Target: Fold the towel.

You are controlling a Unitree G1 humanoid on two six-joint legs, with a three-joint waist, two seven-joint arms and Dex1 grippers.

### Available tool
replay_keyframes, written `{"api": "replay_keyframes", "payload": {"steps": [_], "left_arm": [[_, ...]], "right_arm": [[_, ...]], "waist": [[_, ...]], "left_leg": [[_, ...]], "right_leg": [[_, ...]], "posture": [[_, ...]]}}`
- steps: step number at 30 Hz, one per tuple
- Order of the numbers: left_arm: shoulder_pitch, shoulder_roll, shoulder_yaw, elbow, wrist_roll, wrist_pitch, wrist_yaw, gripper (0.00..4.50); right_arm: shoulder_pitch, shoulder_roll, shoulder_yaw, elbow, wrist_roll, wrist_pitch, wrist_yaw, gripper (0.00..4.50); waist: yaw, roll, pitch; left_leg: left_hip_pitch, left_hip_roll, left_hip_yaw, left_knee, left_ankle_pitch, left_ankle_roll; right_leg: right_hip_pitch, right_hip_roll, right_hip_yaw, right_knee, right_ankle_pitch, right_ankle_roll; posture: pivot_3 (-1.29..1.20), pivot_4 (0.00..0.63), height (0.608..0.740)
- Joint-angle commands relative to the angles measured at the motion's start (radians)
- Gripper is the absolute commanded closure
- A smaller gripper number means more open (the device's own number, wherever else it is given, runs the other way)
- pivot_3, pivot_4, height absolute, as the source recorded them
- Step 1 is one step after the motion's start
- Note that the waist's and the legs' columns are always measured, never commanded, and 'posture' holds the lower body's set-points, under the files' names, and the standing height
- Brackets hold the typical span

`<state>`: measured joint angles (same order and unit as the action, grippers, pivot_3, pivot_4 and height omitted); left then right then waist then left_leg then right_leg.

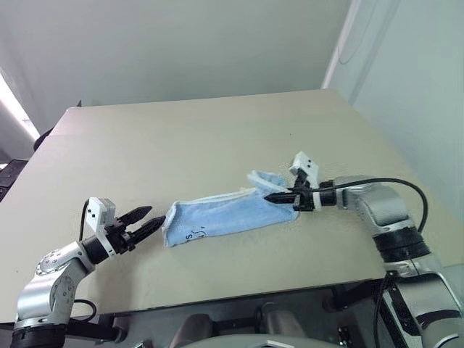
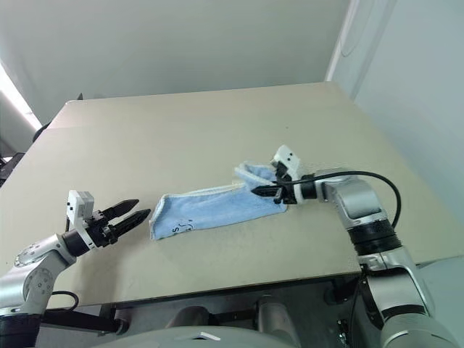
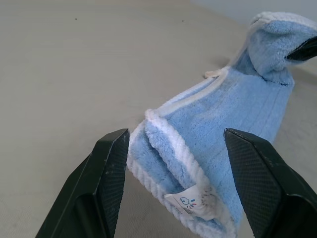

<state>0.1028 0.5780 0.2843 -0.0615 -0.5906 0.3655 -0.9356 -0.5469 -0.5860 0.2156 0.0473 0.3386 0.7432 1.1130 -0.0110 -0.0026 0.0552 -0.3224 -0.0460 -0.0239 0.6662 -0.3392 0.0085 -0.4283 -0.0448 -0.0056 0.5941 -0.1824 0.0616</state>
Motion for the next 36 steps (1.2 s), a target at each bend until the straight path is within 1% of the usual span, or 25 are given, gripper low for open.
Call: {"api": "replay_keyframes", "payload": {"steps": [1,3,5,9,14,16,21,25,28,32,36], "left_arm": [[-0.016,0.011,0.006,-0.027,-0.004,-0.001,0.002,1.28],[-0.011,0.009,0.011,-0.03,-0.008,0.001,0.003,1.28],[-0.003,0.01,0.008,-0.026,0.003,-0.009,0.005,1.28],[0.004,0.002,-0.003,-0.031,0.007,-0.004,0.011,1.28],[0.007,0.006,-0.015,-0.03,0.01,0.009,0.018,1.28],[0.004,0.007,-0.017,-0.027,0.005,0.013,0.018,1.28],[-0.002,0.006,-0.018,-0.017,0.009,0.009,0.016,1.28],[-0.009,0.008,-0.023,-0.006,0.014,0.007,0.01,1.28],[-0.021,0.01,-0.033,0.009,0.022,0.005,0.004,1.28],[-0.033,0.012,-0.038,0.019,0.021,0.009,-0.004,1.28],[-0.052,0.014,-0.053,0.036,0.034,0.008,-0.015,1.28]], "right_arm": [[-0.012,-0.021,0.01,-0.124,0.046,0.061,0.028,4.43],[-0.021,-0.025,-0.042,-0.157,0.109,0.104,0.041,4.43],[-0.038,-0.039,-0.09,-0.146,0.154,0.135,0.052,4.43],[-0.058,-0.076,-0.089,-0.045,0.14,0.144,0.053,4.43],[-0.082,-0.098,-0.07,0.014,0.125,0.159,0.044,4.43],[-0.099,-0.115,-0.116,0.049,0.138,0.168,0.042,4.43],[-0.12,-0.208,-0.209,0.185,0.126,0.113,0.054,4.43],[-0.117,-0.258,-0.239,0.312,0.093,0.059,0.051,4.43],[-0.101,-0.283,-0.26,0.402,0.087,0.06,0.058,4.43],[-0.067,-0.324,-0.253,0.472,0.061,0.051,0.085,4.43],[-0.063,-0.332,-0.19,0.484,-0.01,0.05,0.068,4.43]], "waist": [[0.0,0.0,0.0],[0.001,0.0,0.0],[0.002,0.0,0.0],[0.001,-0.001,0.0],[-0.001,-0.001,0.0],[-0.001,-0.001,0.0],[0.006,-0.001,0.0],[0.003,-0.001,0.0],[-0.002,-0.001,0.0],[0.0,-0.001,0.0],[-0.002,-0.001,0.0]], "left_leg": [[0.0,0.0,0.0,0.0,0.0,0.0],[0.0,0.0,0.0,0.0,0.0,0.0],[0.0,0.0,0.0,0.0,0.0,0.0],[0.0,0.0,0.0,0.0,0.0,0.0],[0.0,0.0,0.0,0.0,0.0,0.0],[0.0,0.0,0.0,0.0,0.0,0.0],[-0.001,-0.001,0.0,0.0,0.0,0.0],[-0.001,-0.001,0.0,0.0,0.0,0.0],[0.0,-0.001,0.001,0.0,0.0,0.0],[0.0,-0.001,0.001,0.0,0.0,0.0],[0.0,-0.001,0.002,0.0,0.0,0.0]], "right_leg": [[0.0,0.0,0.0,0.0,0.0,0.0],[0.0,-0.001,0.0,-0.001,0.0,0.0],[0.0,-0.001,0.0,-0.001,0.0,0.0],[0.0,-0.001,0.0,-0.001,-0.001,-0.002],[0.0,0.0,0.0,0.0,-0.001,-0.002],[0.0,0.0,0.0,0.0,-0.001,-0.002],[0.0,-0.001,0.0,-0.001,-0.001,-0.002],[0.0,-0.001,0.0,-0.002,-0.001,-0.002],[0.0,0.0,0.0,-0.001,-0.001,-0.002],[0.0,0.0,0.0,0.0,-0.001,-0.002],[0.001,0.0,0.0,0.0,-0.001,-0.002]], "posture": [[0.0,0.0,0.74],[0.0,0.0,0.74],[0.0,0.0,0.74],[0.0,0.0,0.74],[0.0,0.0,0.74],[0.0,0.0,0.74],[0.0,0.0,0.74],[0.0,0.0,0.74],[0.0,0.0,0.74],[0.0,0.0,0.74],[0.0,0.0,0.74]]}}
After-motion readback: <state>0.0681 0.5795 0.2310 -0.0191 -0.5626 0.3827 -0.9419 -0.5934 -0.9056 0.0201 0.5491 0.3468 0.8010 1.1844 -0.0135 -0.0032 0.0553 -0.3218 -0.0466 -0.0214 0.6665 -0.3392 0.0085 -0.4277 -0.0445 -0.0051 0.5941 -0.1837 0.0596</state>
